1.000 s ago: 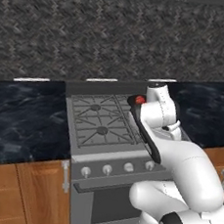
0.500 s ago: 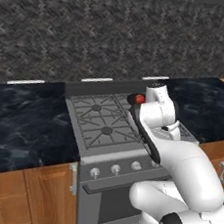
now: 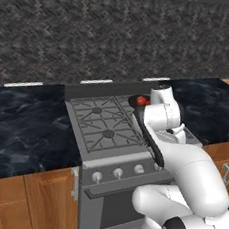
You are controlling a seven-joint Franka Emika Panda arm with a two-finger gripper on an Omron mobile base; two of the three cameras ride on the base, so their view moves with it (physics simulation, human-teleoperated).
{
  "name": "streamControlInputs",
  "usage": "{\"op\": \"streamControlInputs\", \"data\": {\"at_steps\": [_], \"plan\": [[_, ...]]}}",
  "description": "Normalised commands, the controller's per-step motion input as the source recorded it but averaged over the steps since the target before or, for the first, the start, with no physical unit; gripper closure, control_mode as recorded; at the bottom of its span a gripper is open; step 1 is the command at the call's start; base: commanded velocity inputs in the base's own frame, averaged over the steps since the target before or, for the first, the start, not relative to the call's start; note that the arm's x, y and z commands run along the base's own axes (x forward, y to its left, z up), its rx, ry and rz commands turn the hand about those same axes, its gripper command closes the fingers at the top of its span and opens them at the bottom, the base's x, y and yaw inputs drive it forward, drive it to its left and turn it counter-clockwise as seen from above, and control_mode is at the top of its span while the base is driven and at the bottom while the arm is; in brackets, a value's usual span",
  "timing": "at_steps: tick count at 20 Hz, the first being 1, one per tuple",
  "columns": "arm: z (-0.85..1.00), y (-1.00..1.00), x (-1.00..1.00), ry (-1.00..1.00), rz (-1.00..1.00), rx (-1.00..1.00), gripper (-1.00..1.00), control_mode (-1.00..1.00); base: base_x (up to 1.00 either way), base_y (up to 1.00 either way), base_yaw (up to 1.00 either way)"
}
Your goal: Place the pan on the rear right burner on the stove. Then place the tomato and the onion in the pan and turn on the rear right burner.
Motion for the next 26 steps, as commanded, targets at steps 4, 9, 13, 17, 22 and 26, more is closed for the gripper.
{"op": "streamControlInputs", "data": {"at_steps": [4, 9, 13, 17, 22, 26], "plan": [[0.0, 0.0, 0.0, 0.0, 0.0, 0.0, -1.0, 1.0, -0.27, 0.0, 0.0], [0.0, 0.0, 0.0, 0.0, 0.0, 0.0, -1.0, 1.0, -0.28, 0.0, 0.0], [0.0, 0.0, 0.0, 0.0, 0.0, 0.0, -1.0, 1.0, -0.24, 0.04, 0.0], [0.0, 0.0, 0.0, 0.0, 0.0, 0.0, -1.0, 1.0, -0.13, 0.07, 0.0], [0.0, -0.01, -0.11, -0.03, 0.0, 0.0, -1.0, -1.0, -0.12, 0.0, 0.0], [-0.11, -0.31, -0.38, -0.32, 0.0, 0.0, -1.0, -1.0, 0.0, 0.0, 0.0]]}}
